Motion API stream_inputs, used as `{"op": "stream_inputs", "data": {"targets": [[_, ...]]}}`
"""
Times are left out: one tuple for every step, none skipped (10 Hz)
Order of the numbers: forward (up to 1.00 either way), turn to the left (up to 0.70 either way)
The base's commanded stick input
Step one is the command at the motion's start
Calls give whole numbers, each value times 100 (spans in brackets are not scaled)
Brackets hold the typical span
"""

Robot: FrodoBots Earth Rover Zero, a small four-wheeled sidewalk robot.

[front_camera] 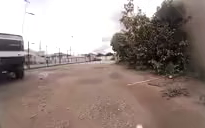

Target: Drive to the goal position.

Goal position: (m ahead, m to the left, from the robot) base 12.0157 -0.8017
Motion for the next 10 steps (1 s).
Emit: {"op": "stream_inputs", "data": {"targets": [[50,-1],[50,-1],[50,-1],[50,-1],[50,-1],[50,-1],[50,-1],[50,-1],[50,-1],[50,-1]]}}
